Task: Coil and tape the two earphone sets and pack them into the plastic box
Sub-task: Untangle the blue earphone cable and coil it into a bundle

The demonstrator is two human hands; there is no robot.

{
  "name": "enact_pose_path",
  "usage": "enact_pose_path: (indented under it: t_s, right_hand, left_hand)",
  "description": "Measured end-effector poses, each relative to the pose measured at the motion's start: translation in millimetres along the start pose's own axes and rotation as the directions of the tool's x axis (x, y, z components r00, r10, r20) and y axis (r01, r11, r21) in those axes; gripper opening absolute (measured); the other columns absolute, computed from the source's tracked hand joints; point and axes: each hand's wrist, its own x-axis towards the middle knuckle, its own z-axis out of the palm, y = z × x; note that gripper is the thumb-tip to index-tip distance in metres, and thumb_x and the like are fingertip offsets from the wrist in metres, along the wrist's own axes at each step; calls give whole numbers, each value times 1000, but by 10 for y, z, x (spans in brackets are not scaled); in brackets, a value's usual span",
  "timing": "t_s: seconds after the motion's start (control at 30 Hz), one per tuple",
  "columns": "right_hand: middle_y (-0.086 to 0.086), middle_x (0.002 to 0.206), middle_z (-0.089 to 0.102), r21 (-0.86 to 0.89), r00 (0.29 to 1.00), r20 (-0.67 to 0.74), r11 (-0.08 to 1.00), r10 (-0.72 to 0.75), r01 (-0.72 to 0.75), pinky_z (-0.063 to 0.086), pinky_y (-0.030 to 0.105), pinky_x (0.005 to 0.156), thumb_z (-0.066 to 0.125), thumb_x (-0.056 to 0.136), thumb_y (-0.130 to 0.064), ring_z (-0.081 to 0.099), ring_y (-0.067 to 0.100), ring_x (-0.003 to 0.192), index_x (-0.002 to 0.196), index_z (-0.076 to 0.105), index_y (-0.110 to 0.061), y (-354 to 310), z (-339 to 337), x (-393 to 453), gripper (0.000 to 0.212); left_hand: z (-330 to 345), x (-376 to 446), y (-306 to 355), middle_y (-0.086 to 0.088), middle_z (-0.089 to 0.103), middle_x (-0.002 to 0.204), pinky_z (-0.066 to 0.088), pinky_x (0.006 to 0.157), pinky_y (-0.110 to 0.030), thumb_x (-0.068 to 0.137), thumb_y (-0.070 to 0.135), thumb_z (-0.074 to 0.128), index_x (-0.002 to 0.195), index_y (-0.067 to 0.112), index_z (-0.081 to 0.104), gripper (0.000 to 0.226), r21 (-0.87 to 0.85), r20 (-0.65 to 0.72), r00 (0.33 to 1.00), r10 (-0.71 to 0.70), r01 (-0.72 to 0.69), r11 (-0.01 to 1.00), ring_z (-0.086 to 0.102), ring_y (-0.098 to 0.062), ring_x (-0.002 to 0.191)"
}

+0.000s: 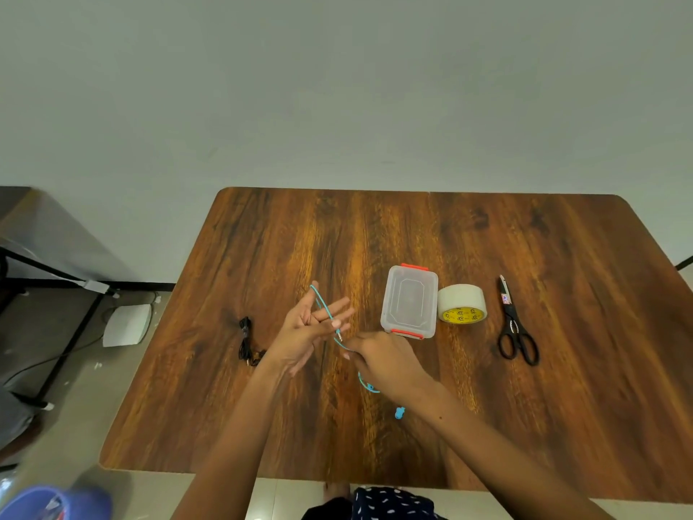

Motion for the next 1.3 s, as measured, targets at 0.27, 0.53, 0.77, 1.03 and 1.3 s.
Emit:
enact_pose_path:
  t_s: [0.27, 0.53, 0.77, 1.03, 1.3]
  right_hand:
    - [-4, 93, 70, 21, 993, 91, 998, -68, 66, 25, 11, 55, 62, 89, -31, 61, 11, 80, 109, 71, -28, 107, -365, 107, 22]
    - [-8, 86, 67, 53, 986, 120, 992, -120, 114, 32, 12, 58, 70, 82, -26, 55, 5, 75, 89, 74, -25, 157, -635, 206, 8]
    - [-1, 88, 65, 227, 973, 126, 961, -192, 159, 46, 24, 73, 68, 84, -14, 57, 6, 80, 90, 74, -13, 318, -758, 304, 9]
    - [-8, 88, 68, 530, 998, -53, 846, -37, 60, 48, 15, 72, 59, 87, 1, 64, 4, 82, 95, 72, -14, 360, -464, 226, 21]
    - [-5, 75, 63, 755, 967, 118, 612, 225, -235, 45, 18, 62, 49, 90, 7, 59, -2, 67, 85, 64, -14, 79, -23, 75, 26]
  left_hand:
    - [-103, -41, 7, -22, 62, 123, 47, 101, -42, 88, -14, 51, 151, 20, -5, 90, 239, 188, 952, -242, 194, 951, 65, -27, 105]
    - [-16, -132, 86, -27, 51, 135, 41, 105, -51, 89, -18, 47, 145, 20, 27, 71, 316, 538, 758, -368, 223, 922, 49, -38, 127]
    - [-22, -187, 59, -31, 46, 137, 47, 101, -43, 92, -16, 44, 151, 27, 17, 78, 290, 687, 625, -371, 233, 928, 45, -42, 129]
    - [-24, -231, 109, -36, 32, 143, 52, 94, -31, 91, -6, 53, 152, 23, 10, 80, 3, 814, 549, -187, 319, 948, 49, -34, 128]
    - [32, -185, 141, -27, 50, 136, 54, 88, -30, 89, -10, 50, 150, 21, 10, 79, -118, 566, 815, -120, 225, 967, 51, -33, 126]
